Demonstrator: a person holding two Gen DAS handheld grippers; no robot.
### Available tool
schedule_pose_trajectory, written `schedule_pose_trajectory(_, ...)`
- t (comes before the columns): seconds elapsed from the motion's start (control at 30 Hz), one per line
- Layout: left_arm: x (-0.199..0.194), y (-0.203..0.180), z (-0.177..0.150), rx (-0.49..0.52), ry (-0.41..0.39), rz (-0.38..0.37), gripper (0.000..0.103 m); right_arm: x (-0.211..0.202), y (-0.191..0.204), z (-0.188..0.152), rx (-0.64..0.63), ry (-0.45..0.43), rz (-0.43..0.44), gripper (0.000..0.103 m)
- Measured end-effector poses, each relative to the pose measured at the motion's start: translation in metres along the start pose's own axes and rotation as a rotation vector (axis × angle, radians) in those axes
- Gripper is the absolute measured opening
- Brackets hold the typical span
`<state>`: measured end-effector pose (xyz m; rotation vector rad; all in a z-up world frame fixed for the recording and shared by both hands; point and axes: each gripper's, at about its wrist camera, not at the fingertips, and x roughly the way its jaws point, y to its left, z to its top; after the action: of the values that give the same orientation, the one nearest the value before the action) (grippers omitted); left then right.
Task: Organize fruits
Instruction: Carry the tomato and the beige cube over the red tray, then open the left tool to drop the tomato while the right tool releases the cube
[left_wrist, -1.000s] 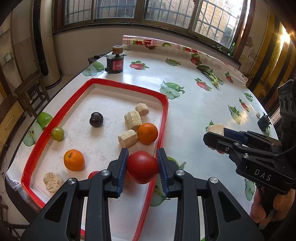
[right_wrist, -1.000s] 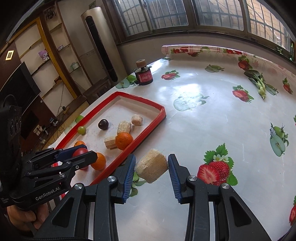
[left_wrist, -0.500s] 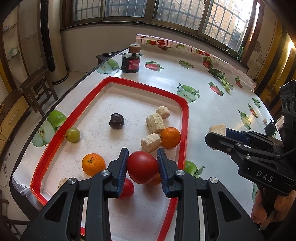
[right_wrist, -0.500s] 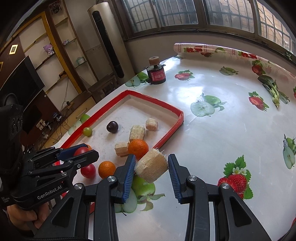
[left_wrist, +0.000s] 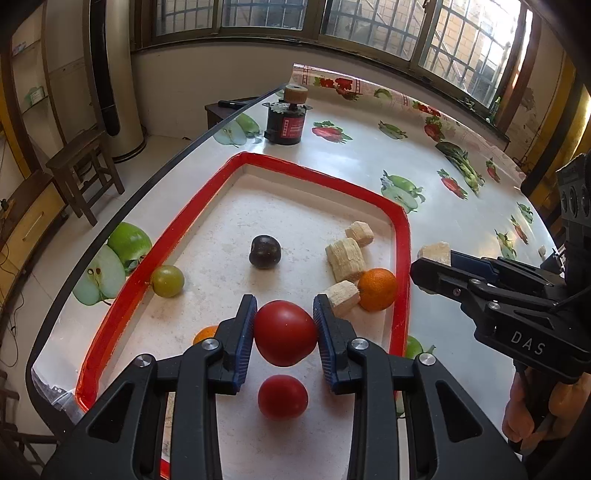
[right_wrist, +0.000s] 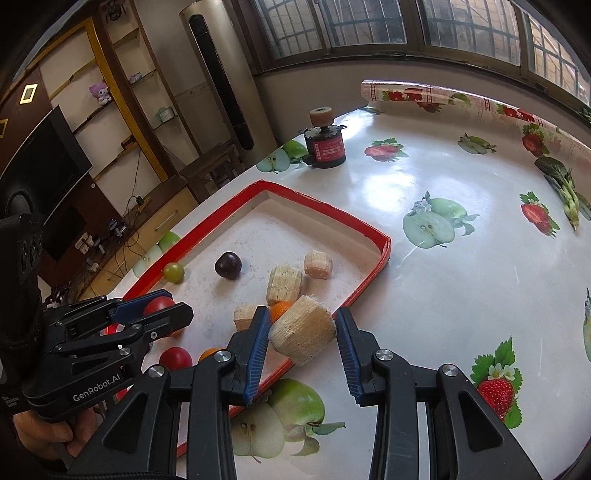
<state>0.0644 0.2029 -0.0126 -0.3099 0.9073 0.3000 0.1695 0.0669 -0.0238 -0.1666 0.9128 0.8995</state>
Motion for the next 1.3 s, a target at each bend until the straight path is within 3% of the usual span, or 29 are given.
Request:
schedule_pose_trajectory(0.67, 0.05, 0.034, 0.059, -0.039, 0.043, 0.052, 0.029, 0.075, 0.003, 0.059, -0.025, 0.061, 0.01, 0.037)
schedule_pose_trajectory(1.07, 0.084, 0.042, 0.057, -0.062, 0.112, 0.068, 0.029, 0.105, -0.005, 0.062, -0.033, 0.105, 0.006, 0.037)
schedule_pose_trajectory(1.3, 0.083, 0.044, 0.056, -0.079, 0.115, 0.083, 0.03, 0.109, -0.003, 0.061, -0.046, 0.113, 0.005, 0.04)
